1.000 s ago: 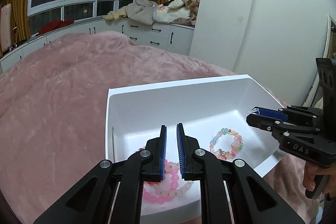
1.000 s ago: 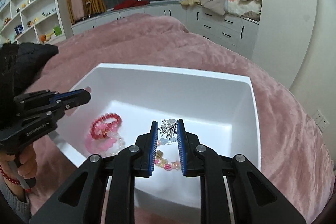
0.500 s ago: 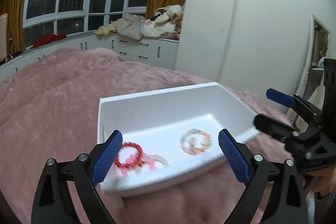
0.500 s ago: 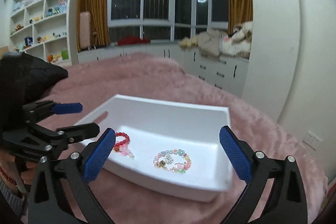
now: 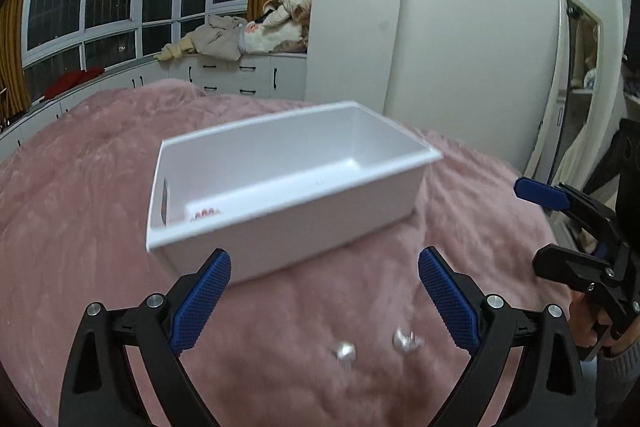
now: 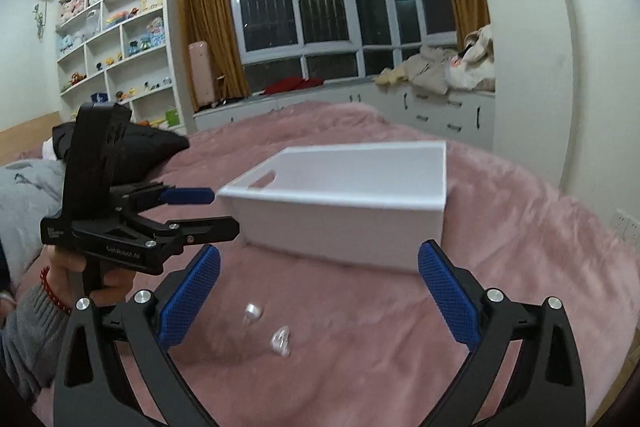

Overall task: Organize jewelry
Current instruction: 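Grasp the silver bead earring with the left tool while the right tool grasps the heart pendant, then carry the earring and heart pendant over the white box with both tools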

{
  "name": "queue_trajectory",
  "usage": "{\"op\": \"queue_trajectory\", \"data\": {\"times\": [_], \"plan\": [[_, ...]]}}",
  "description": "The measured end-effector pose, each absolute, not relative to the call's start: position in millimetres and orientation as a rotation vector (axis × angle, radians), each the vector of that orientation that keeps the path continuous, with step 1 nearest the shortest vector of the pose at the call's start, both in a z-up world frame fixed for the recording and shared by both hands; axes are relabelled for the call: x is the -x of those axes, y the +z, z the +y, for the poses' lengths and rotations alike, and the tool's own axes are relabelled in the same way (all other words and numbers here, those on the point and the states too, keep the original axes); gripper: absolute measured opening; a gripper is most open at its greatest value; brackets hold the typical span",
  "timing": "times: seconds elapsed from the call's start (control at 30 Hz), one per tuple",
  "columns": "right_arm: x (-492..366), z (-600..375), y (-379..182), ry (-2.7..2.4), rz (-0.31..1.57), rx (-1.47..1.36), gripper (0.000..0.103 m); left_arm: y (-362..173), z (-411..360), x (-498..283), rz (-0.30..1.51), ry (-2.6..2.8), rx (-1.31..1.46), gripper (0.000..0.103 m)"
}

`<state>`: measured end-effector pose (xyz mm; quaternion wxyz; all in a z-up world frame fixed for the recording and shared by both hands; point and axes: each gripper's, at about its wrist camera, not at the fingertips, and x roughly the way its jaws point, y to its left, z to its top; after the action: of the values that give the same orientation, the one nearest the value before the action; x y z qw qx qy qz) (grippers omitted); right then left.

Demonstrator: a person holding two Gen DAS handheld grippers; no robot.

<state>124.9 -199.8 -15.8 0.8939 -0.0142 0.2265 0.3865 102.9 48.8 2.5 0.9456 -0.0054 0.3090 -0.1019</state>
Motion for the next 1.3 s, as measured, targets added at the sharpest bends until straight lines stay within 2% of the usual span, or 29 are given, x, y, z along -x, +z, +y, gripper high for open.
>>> {"op": "queue_trajectory", "data": {"times": [0.3, 0.37, 0.4, 0.43, 0.5, 0.57, 0.7, 0.77, 0.9, 0.93, 0.97, 1.07, 1.3], "plan": [[-113, -177, -59, 0.909, 0.548, 0.103, 0.098, -64, 37, -92, 0.691, -0.321, -0.078, 0.096], [-113, -171, -67, 0.928, 0.568, 0.125, 0.092, -72, 35, -94, 0.703, -0.358, -0.087, 0.095], [-114, -167, -74, 0.935, 0.589, 0.136, 0.091, -75, 34, -94, 0.705, -0.370, -0.093, 0.093], [-116, -164, -80, 0.935, 0.606, 0.137, 0.083, -78, 32, -95, 0.711, -0.385, -0.103, 0.089], [-122, -158, -90, 0.947, 0.654, 0.132, 0.074, -84, 30, -98, 0.731, -0.397, -0.116, 0.072], [-130, -152, -98, 0.962, 0.702, 0.123, 0.064, -89, 30, -105, 0.760, -0.402, -0.117, 0.062], [-141, -143, -104, 0.975, 0.751, 0.116, 0.060, -97, 30, -108, 0.789, -0.386, -0.128, 0.050], [-146, -141, -109, 0.971, 0.782, 0.111, 0.048, -98, 30, -108, 0.790, -0.383, -0.126, 0.047], [-147, -141, -111, 0.973, 0.792, 0.116, 0.039, -96, 33, -106, 0.778, -0.392, -0.108, 0.037], [-146, -138, -111, 0.974, 0.790, 0.126, 0.036, -96, 34, -105, 0.774, -0.395, -0.105, 0.035], [-146, -138, -111, 0.976, 0.789, 0.135, 0.028, -96, 34, -105, 0.771, -0.397, -0.105, 0.031], [-143, -134, -111, 0.975, 0.781, 0.158, 0.017, -94, 29, -106, 0.765, -0.405, -0.114, 0.023], [-147, -154, -111, 0.985, 0.770, 0.053, 0.016, -89, 27, -100, 0.736, -0.420, -0.121, 0.022]]}}
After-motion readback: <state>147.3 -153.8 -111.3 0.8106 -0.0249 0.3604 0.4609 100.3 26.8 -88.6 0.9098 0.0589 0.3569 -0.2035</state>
